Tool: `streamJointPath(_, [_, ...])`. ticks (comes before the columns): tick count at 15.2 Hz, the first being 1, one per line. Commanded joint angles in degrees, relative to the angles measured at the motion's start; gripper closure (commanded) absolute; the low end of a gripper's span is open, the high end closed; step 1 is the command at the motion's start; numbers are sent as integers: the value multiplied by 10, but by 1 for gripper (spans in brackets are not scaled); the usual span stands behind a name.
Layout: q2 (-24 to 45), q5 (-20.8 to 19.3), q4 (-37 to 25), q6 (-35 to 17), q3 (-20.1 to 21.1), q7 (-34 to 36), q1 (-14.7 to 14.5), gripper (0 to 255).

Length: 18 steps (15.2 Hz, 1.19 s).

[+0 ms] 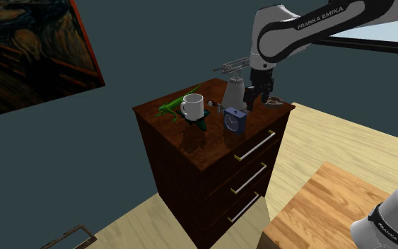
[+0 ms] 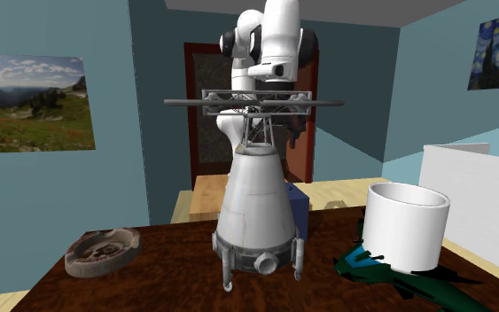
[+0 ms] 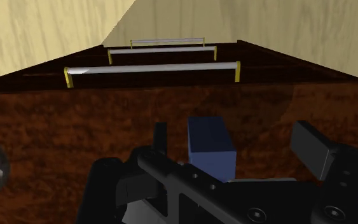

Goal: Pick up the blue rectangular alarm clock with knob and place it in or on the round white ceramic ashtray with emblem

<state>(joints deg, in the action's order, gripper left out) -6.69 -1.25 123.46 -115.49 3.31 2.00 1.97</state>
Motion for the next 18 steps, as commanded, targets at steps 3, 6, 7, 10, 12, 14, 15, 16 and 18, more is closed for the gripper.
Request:
streamJointPath(3, [85,-6,-53,-39,2,11,-1,0])
streamJointPath(6, [149,-11,-103,-58,2,17,-2,0])
streamJointPath(7, [171,-13,-121,-63,2,19,-2,0])
streamJointPath(10, [180,-14,-110,-84,1,19,-2,0])
streamJointPath(12, [187,-15,-103,-98,1,20,-2,0])
streamJointPath(14, [195,-16,-97,-112,0,21,-2,0])
streamJointPath(15, [197,-16,-95,-115,0,21,-2,0])
streamJointPath(16, [197,-16,-95,-115,0,21,-2,0])
streamJointPath(18, [197,-16,-95,-115,0,21,-3,0])
